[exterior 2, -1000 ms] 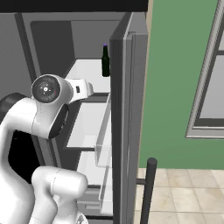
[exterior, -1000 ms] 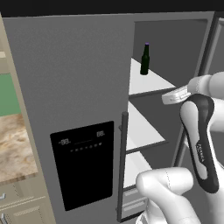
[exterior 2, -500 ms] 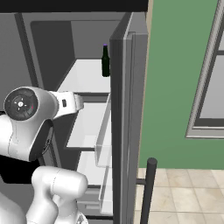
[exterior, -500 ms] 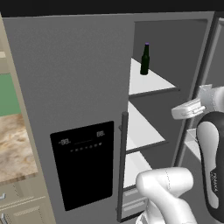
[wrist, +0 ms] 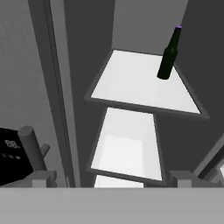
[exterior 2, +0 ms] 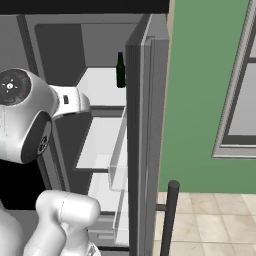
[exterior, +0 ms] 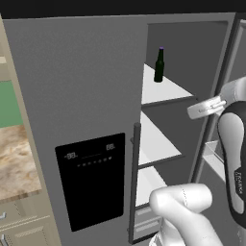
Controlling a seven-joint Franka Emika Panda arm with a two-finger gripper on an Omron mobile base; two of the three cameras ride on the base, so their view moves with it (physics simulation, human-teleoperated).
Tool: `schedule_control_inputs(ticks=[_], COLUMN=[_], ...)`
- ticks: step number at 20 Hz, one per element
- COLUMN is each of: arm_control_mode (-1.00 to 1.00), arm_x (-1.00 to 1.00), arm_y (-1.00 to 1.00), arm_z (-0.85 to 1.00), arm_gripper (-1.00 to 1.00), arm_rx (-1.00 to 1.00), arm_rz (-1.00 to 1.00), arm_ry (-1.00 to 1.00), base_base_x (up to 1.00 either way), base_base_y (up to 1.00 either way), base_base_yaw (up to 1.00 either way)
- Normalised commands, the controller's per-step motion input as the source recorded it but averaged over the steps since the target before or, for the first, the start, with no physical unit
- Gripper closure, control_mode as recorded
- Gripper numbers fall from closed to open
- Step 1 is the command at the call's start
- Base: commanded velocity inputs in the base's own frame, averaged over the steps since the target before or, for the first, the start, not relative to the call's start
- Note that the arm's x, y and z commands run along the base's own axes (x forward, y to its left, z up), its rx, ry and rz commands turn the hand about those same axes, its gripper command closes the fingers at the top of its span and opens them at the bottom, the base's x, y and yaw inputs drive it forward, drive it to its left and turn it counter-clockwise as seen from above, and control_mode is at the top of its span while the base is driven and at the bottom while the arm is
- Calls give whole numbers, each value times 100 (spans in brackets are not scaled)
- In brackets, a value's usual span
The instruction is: Place the beer and liquor on the top shelf of the fridge to keep them out of children's reach, and place the kiwi on lower shelves for easy access.
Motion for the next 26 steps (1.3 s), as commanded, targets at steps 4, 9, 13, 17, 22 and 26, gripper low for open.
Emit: schedule_control_inputs(ticks=[4, 9, 13, 17, 22, 26], arm_control_mode=[-100, 100, 100, 100, 100, 100], arm_x=[-15, -28, 0, 0, 0, 0], arm_y=[1, 0, 0, 0, 0, 0], arm_z=[11, -1, 0, 0, 0, 0], arm_gripper=[-100, -100, -100, -100, -100, -100], arm_rx=[-1, -2, 0, 0, 0, 0], arm_rz=[0, 0, 0, 0, 0, 0], arm_ry=[8, 1, 0, 0, 0, 0], base_base_x=[0, -26, -75, -86, -64, -25], base_base_y=[0, 2, 13, 32, 77, 100], base_base_yaw=[0, 0, 0, 0, 2, 7])
